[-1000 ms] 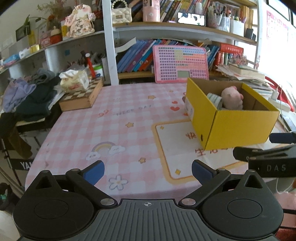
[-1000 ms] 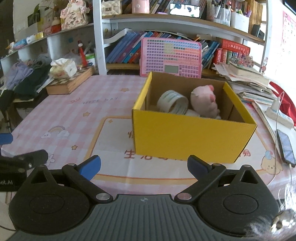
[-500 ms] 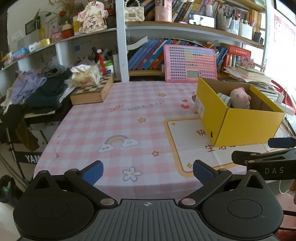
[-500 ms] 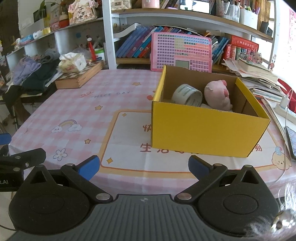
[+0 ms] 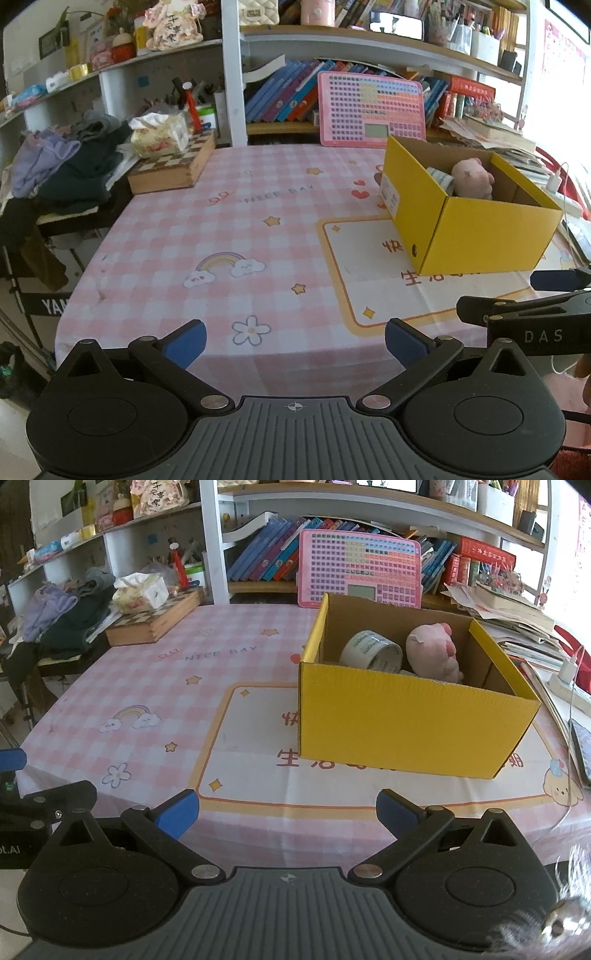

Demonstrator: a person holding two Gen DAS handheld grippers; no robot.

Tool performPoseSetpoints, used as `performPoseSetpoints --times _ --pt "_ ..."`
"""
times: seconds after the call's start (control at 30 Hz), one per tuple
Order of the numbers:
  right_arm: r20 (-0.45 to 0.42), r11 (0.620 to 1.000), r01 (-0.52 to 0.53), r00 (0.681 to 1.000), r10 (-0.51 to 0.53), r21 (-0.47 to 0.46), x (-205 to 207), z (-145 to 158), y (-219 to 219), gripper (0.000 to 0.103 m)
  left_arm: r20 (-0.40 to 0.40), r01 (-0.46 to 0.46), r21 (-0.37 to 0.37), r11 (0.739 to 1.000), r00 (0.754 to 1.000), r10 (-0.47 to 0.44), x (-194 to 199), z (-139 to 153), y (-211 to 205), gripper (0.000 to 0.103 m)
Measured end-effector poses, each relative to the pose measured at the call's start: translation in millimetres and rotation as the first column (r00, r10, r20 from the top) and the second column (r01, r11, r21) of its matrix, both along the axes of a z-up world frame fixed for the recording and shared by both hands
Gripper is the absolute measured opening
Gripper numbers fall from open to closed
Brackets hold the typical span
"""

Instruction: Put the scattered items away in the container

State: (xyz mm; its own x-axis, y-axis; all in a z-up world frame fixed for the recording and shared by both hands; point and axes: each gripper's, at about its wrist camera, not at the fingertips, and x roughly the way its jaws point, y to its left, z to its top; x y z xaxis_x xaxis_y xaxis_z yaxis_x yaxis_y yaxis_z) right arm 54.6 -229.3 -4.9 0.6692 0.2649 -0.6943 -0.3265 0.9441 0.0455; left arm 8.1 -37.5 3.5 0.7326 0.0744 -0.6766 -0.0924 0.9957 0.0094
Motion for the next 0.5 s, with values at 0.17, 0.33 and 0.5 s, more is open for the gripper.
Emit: performPoseSetpoints --times 0.17,0.33,0.5 --pt "-0.001 1.000 0.002 1.000 -0.002 -0.001 0.1 -0.2 -0.5 0.103 -0.018 0.003 0.002 1.000 1.000 -0.003 2.2 -2.6 -1.4 0.103" --pt "-0.005 1.000 0.005 1.000 -0.005 0.000 0.2 -0.8 -0.4 0.103 -0.020 0.008 0.001 1.000 1.000 -0.008 2.1 -3.2 -1.3 0.103" --pt "-0.008 1.000 0.005 1.000 -0.005 -0.001 0.5 -1.2 0.2 0.103 -0.024 0.008 -0.002 1.000 1.000 -0.008 2.6 -3.6 -0.6 0.103"
